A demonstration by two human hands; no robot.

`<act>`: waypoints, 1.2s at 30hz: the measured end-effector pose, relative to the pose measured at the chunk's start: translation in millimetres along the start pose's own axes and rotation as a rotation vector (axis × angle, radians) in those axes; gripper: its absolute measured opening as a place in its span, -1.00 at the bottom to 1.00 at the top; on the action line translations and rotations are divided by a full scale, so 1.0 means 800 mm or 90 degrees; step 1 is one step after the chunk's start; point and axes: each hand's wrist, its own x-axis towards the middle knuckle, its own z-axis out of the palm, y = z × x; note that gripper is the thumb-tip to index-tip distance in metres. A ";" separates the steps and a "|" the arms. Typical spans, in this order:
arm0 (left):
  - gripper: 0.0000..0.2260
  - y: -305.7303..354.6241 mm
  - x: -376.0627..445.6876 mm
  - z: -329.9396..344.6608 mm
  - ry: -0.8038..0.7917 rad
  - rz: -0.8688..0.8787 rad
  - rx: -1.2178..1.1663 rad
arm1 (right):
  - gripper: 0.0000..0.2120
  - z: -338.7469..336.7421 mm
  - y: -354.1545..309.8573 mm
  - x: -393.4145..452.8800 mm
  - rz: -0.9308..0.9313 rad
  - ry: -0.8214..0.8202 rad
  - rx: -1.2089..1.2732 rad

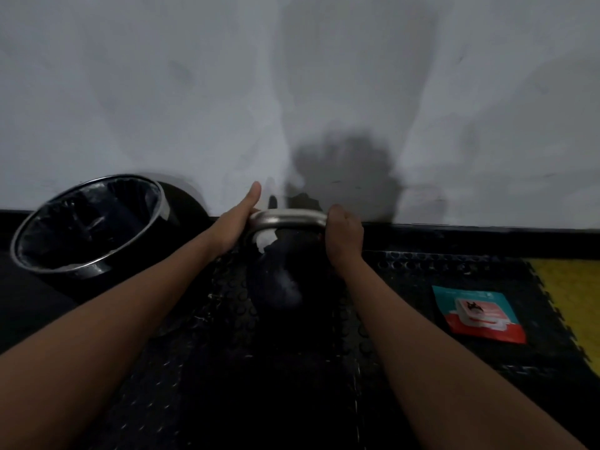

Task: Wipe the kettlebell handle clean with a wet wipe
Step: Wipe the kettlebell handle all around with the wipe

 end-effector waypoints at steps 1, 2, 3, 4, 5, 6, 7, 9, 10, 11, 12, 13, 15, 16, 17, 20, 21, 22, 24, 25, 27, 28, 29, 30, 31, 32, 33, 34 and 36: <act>-0.11 -0.002 0.001 0.000 -0.002 -0.008 -0.002 | -0.52 0.001 -0.001 0.000 -0.002 -0.001 -0.004; -0.08 0.000 0.000 0.000 0.006 -0.014 0.017 | -0.54 0.001 -0.001 0.000 -0.003 -0.003 -0.008; -0.06 0.007 -0.001 0.001 0.015 -0.016 0.044 | -0.58 0.001 -0.002 0.000 -0.002 -0.005 -0.006; -0.04 0.018 -0.004 0.003 0.020 -0.016 0.066 | -0.60 0.001 -0.002 0.000 -0.001 -0.004 -0.007; -0.01 0.029 -0.006 0.006 0.022 -0.007 0.086 | -0.61 0.002 -0.001 0.001 -0.001 -0.002 -0.008; -0.01 0.039 -0.009 0.011 0.028 0.011 0.120 | -0.59 0.003 0.000 0.002 0.002 -0.001 -0.006; -0.07 0.049 -0.012 0.018 0.042 0.041 0.164 | -0.54 0.004 0.001 0.003 0.004 0.001 -0.006; -0.26 0.059 -0.019 0.032 0.072 0.117 0.290 | -0.45 0.006 0.003 0.003 0.010 0.008 -0.002; -0.33 0.061 -0.020 0.035 0.080 0.141 0.349 | -0.45 0.006 0.002 0.003 0.013 0.012 -0.001; -0.35 0.061 -0.020 0.035 0.089 0.153 0.391 | -0.45 0.005 0.001 0.002 0.017 0.014 0.004; -0.30 0.060 -0.019 0.032 0.108 0.157 0.411 | -0.46 0.004 0.000 0.001 0.020 0.015 0.009; -0.23 0.059 -0.019 0.028 0.140 0.162 0.416 | -0.46 0.004 -0.001 0.001 0.019 0.017 0.012; -0.19 0.059 -0.019 0.021 0.210 0.205 0.443 | -0.45 0.003 -0.003 -0.001 0.015 0.020 0.012; -0.23 0.060 -0.022 0.020 0.231 0.237 0.468 | -0.44 0.002 -0.005 -0.003 0.017 0.024 0.011; -0.31 0.059 -0.024 0.020 0.247 0.270 0.488 | -0.44 0.002 -0.005 -0.004 0.016 0.028 0.010; -0.47 0.053 -0.036 0.017 0.282 0.333 0.502 | -0.41 0.001 -0.008 -0.006 0.019 0.027 0.002; -0.49 0.049 -0.038 0.013 0.299 0.341 0.503 | -0.40 0.002 -0.008 -0.006 0.019 0.026 0.002; -0.52 0.046 -0.041 0.009 0.324 0.345 0.504 | -0.40 0.002 -0.008 -0.005 0.020 0.023 0.004; -0.64 0.038 -0.048 0.002 0.372 0.344 0.490 | -0.44 0.002 -0.006 -0.003 0.017 0.009 -0.008; -0.69 0.034 -0.052 0.001 0.391 0.350 0.477 | -0.47 0.003 -0.004 -0.001 0.011 0.003 -0.019; -0.76 0.027 -0.061 0.004 0.410 0.374 0.456 | -0.55 0.002 -0.002 0.001 -0.004 -0.005 -0.034; -0.79 0.023 -0.065 0.007 0.414 0.384 0.443 | -0.56 0.002 -0.002 0.001 -0.004 -0.006 -0.036; -0.81 0.020 -0.067 0.010 0.419 0.394 0.430 | -0.55 0.002 -0.002 0.000 -0.002 -0.002 -0.034; -0.83 0.016 -0.068 0.011 0.428 0.406 0.420 | -0.52 0.002 -0.003 -0.001 0.002 0.002 -0.029; -0.85 0.012 -0.069 0.013 0.435 0.419 0.404 | -0.49 0.002 -0.004 -0.002 0.005 0.007 -0.023; -0.86 0.008 -0.070 0.015 0.439 0.435 0.382 | -0.46 0.002 -0.005 -0.004 0.010 0.013 -0.015; -0.87 0.003 -0.071 0.019 0.440 0.456 0.356 | -0.42 0.003 -0.006 -0.004 0.014 0.019 -0.006; -0.88 -0.002 -0.071 0.022 0.445 0.479 0.334 | -0.40 0.002 -0.008 -0.005 0.019 0.020 -0.001; -0.87 -0.016 -0.069 0.031 0.462 0.506 0.298 | -0.40 0.002 -0.010 -0.007 0.024 0.017 -0.005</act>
